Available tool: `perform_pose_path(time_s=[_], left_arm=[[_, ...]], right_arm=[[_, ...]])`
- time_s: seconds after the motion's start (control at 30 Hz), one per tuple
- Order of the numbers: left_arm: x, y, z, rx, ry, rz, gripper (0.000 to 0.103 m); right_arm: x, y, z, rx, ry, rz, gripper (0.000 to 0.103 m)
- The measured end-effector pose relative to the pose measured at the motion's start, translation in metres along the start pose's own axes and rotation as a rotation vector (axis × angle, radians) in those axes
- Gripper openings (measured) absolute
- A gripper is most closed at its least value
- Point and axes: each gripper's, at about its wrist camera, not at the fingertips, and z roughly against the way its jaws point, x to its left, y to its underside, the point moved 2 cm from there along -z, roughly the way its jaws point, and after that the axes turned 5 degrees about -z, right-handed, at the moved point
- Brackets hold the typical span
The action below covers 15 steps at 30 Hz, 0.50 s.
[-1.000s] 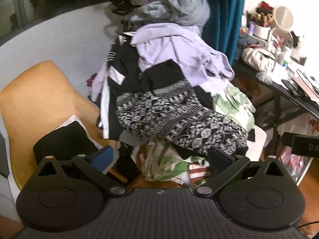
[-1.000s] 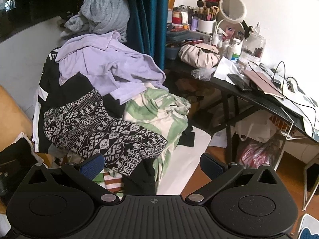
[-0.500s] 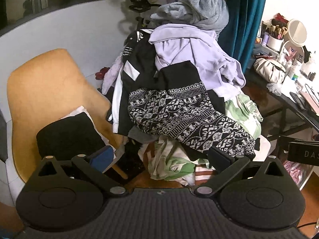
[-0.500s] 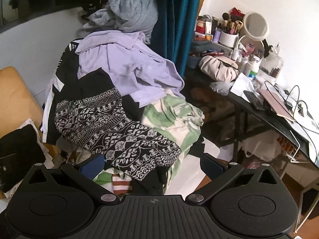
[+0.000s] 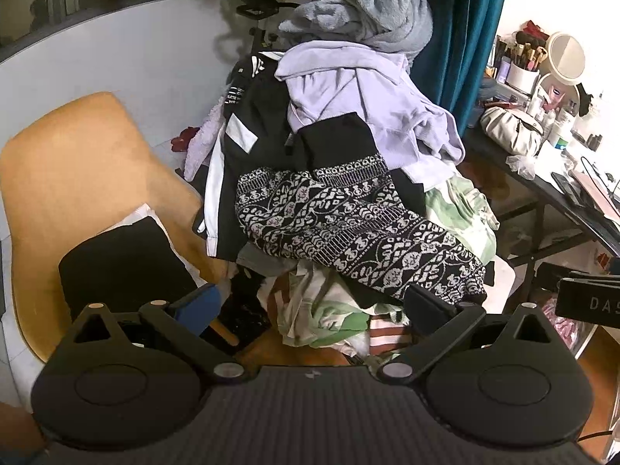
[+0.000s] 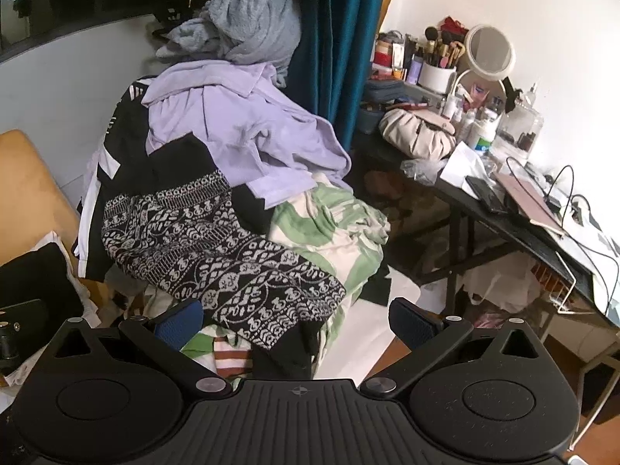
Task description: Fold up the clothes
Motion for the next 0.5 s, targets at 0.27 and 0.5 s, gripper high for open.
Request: perform_pose_path(time_s=[0.27,0.5], left_arm=[[0.023,0.0,0.005,-0.007,-0.005,0.002,0.103],[0.052,0.002,0.005,0.001,-0.008,0.015,0.103]], right_arm=[[0.024,-0.001,0.006,-0.014,-0.021,0.013,0.102],[0.053,0.001,0.006,-0.006,-0.031,0.023,0.102]])
